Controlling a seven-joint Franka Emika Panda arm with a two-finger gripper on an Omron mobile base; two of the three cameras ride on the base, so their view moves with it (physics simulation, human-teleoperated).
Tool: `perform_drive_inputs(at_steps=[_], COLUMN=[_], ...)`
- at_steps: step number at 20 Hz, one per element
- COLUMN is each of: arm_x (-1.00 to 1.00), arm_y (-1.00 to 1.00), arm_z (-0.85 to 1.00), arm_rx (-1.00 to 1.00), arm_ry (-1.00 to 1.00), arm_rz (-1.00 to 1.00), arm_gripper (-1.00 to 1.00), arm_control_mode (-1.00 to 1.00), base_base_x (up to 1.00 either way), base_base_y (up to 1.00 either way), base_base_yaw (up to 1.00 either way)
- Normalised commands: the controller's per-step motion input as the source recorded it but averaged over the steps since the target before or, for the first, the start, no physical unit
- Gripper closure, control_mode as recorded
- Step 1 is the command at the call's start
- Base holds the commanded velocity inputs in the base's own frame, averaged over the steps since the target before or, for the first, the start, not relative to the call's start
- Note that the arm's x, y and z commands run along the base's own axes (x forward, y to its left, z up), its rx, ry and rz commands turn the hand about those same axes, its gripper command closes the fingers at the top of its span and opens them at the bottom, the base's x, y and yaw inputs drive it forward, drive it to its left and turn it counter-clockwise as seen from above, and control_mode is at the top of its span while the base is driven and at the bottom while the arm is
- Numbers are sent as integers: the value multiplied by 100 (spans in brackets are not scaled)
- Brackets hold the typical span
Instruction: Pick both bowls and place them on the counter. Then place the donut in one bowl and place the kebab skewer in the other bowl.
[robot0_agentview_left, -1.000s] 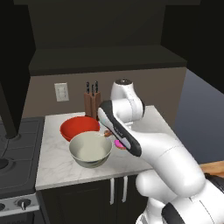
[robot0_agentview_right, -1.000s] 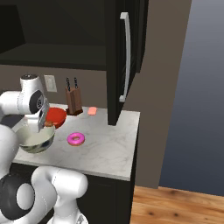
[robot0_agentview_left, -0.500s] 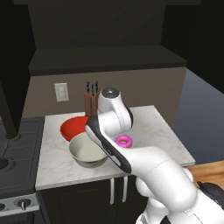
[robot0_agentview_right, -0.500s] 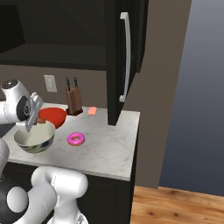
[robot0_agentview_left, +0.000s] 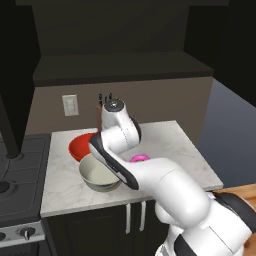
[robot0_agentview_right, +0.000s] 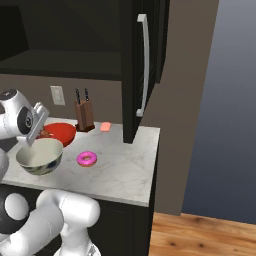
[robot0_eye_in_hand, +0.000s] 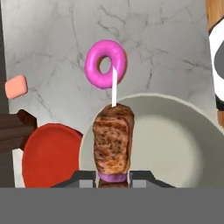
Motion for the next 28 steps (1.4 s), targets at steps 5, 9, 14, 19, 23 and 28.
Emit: perform_drive_inputs(at_steps=[5,9,14,19,23,28], arm_x=[35,33,31,32,28,27], arm_y=[13,15,14,14,14,16], arm_z=[0,-1,-9,-3,0,-7], arm_rx=[0,0,0,0,0,0], arm_ry=[-3,-7,-9,-1,0,0], arm_rz=[-2,0,0,0,0,-1], arm_gripper=[100,100,100,100,100,100], arm_control_mode=[-100,-100,-100,-100,-100,-100], base_base_x=[0,0,0,0,0,0], base_base_y=[0,0,0,0,0,0], base_base_yaw=[0,0,0,0,0,0])
